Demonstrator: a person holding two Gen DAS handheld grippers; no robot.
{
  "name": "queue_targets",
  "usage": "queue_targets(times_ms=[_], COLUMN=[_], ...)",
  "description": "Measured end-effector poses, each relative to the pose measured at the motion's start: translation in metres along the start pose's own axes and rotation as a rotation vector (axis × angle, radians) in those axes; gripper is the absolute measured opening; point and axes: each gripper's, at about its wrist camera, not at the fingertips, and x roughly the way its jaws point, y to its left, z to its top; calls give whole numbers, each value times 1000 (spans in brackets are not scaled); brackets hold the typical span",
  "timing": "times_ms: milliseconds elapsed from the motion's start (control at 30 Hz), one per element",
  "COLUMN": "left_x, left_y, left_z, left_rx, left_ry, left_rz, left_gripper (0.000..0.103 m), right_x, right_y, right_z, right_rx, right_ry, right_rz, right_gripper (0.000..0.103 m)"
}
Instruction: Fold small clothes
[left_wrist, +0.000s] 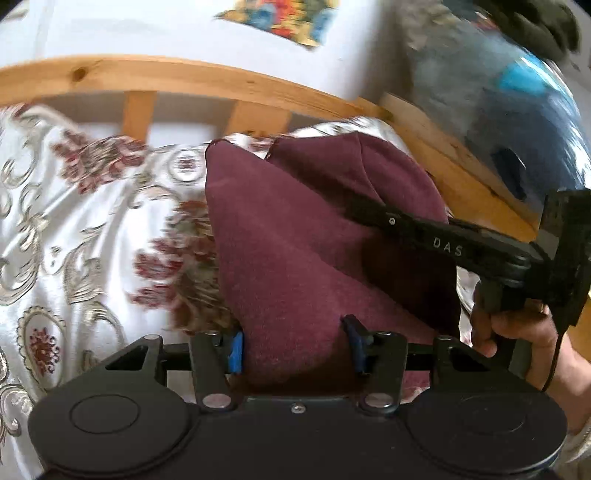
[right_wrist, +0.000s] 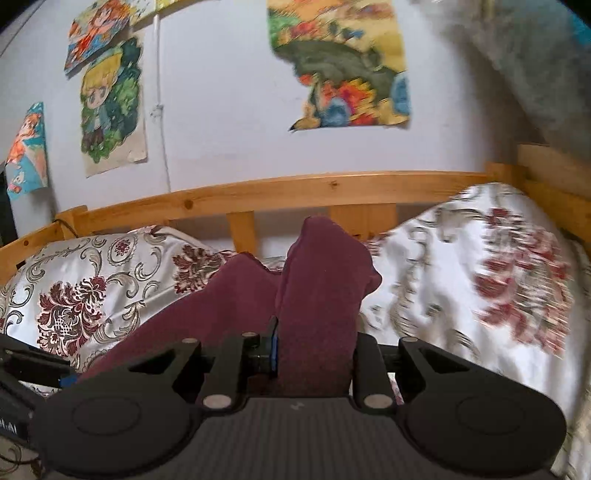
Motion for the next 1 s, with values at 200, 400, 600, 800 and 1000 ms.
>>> queue_targets(times_ms=[200, 400, 600, 800, 1000], left_x=[45, 56, 54, 29, -6], left_y=[38, 53, 64, 59, 26], left_z=[-26, -25, -22, -15, -7], left_rx=[-93, -174, -244, -247, -82], left_ry=[48, 73, 86, 18, -90], left_rz=[58, 16, 17, 35, 116], left_gripper=[65, 76, 91, 102, 102], right_x=[71, 74, 61, 35, -14], right_y=[6, -13, -23, -27, -12], right_z=[-28, -46, -42, -36, -29], right_rx=[-6, 89, 162, 231, 233], right_ry=[123, 102, 75, 47, 37], right_rz=[-49, -77, -69, -158, -213], right_gripper=[25, 50, 79, 103, 103])
